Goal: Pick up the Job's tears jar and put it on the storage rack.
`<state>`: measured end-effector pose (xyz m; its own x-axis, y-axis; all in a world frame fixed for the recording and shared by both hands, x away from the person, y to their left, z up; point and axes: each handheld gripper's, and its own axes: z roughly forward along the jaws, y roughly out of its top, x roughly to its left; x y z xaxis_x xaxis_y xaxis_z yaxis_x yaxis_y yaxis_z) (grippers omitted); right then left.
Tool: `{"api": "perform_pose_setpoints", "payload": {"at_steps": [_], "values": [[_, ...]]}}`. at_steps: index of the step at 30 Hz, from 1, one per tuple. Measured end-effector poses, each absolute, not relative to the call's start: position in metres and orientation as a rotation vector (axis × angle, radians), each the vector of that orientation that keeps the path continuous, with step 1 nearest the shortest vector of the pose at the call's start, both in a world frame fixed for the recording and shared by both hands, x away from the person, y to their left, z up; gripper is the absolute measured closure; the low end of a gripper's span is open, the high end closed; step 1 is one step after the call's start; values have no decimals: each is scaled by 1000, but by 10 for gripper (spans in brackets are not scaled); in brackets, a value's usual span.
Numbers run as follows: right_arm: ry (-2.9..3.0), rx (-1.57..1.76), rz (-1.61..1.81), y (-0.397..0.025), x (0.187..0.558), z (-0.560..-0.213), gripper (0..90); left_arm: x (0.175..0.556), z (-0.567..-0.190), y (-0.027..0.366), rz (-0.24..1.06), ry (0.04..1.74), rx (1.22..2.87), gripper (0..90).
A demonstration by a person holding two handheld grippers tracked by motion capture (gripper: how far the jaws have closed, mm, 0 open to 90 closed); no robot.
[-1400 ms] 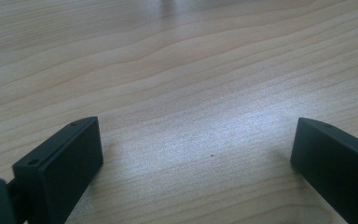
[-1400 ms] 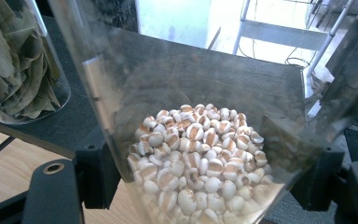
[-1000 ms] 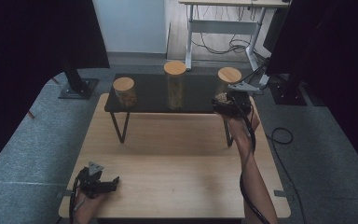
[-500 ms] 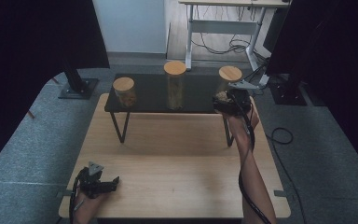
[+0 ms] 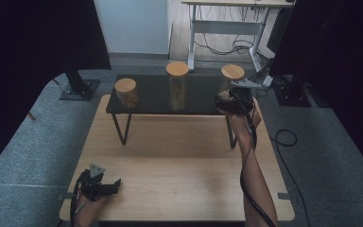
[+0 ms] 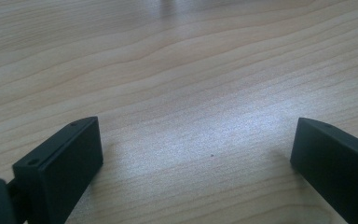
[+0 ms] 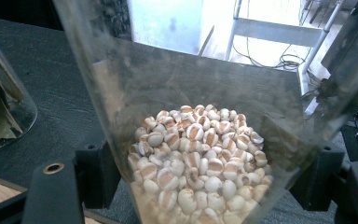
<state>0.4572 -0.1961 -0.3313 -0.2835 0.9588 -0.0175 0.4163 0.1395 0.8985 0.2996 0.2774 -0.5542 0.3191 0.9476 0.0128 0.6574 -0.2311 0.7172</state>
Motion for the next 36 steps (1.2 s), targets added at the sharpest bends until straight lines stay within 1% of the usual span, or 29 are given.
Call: {"api": "perform_pose_setpoints", "payload": {"at_steps": [26, 28, 34, 36], "values": [[1788, 1312, 1144, -198, 464, -335, 240, 300, -554, 277, 612, 1412, 1977, 18], [1796, 1303, 1140, -198, 464, -335, 218, 300, -554, 277, 612, 1412, 1976, 18], [1829, 1285, 1157, -198, 467, -336, 75, 300, -554, 277, 612, 1412, 1977, 18], [1834, 1286, 1156, -198, 467, -336, 41, 300, -554, 277, 611, 1413, 1976, 18]]}}
